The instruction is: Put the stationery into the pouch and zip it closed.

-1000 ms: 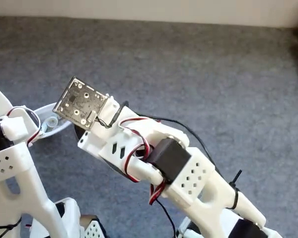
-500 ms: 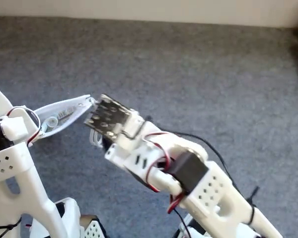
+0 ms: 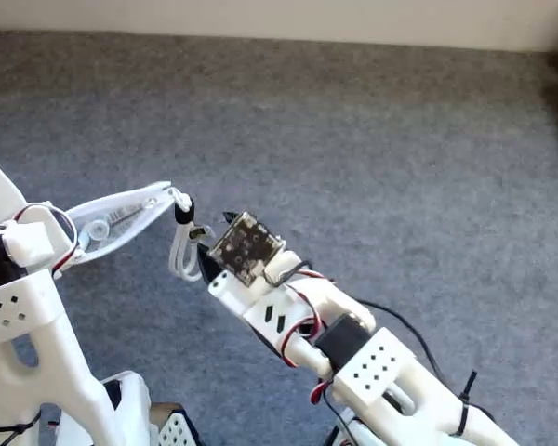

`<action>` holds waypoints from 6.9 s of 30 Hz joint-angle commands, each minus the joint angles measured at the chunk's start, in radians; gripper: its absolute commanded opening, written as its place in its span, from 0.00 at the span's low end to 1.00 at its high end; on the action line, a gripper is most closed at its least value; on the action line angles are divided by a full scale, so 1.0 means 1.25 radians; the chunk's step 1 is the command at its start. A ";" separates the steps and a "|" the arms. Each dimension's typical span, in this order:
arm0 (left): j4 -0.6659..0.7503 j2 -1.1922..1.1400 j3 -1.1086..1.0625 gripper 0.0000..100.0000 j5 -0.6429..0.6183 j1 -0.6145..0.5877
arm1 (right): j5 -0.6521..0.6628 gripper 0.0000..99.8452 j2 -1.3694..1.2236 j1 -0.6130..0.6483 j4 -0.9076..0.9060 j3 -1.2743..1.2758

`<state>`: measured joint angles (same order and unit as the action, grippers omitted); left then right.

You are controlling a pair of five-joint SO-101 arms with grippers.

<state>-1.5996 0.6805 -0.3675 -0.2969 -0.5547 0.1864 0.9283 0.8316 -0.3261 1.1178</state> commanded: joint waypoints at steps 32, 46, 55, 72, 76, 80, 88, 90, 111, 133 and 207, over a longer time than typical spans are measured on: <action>0.014 -0.008 -0.024 0.01 0.009 -0.004 | -0.053 0.18 -0.204 0.013 0.235 -0.122; 0.014 -0.008 -0.026 0.01 0.010 -0.004 | -0.052 0.18 -0.206 0.013 0.346 -0.116; 0.014 -0.008 -0.026 0.01 0.010 -0.004 | -0.048 0.18 -0.220 0.013 0.346 -0.115; 0.014 -0.010 -0.028 0.01 0.010 -0.004 | -0.045 0.01 -0.158 0.008 0.342 -0.112; 0.014 -0.012 -0.028 0.01 0.010 -0.004 | -0.045 0.01 -0.120 0.008 0.339 -0.073; 0.014 -0.013 -0.028 0.01 0.011 -0.004 | -0.045 0.01 -0.095 0.008 0.304 -0.039; 0.036 -0.010 -0.028 0.01 0.131 -0.004 | 0.016 0.01 0.024 0.012 -0.020 -0.040; 0.036 -0.008 -0.025 0.01 0.153 -0.004 | 0.016 0.01 0.058 0.012 -0.080 -0.051; 0.037 -0.007 0.107 0.25 0.264 0.226 | 0.060 0.01 0.280 0.008 -0.441 -0.069; 0.231 -0.014 0.106 0.25 0.390 0.656 | 0.065 0.01 0.524 0.008 -0.449 0.110; 0.613 -0.007 -0.292 0.24 0.511 0.829 | 0.061 0.00 0.525 -0.292 -0.530 -0.001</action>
<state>-0.9030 0.6621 -0.7281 0.3813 0.4611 0.2555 1.5635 0.4695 -0.9874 1.1960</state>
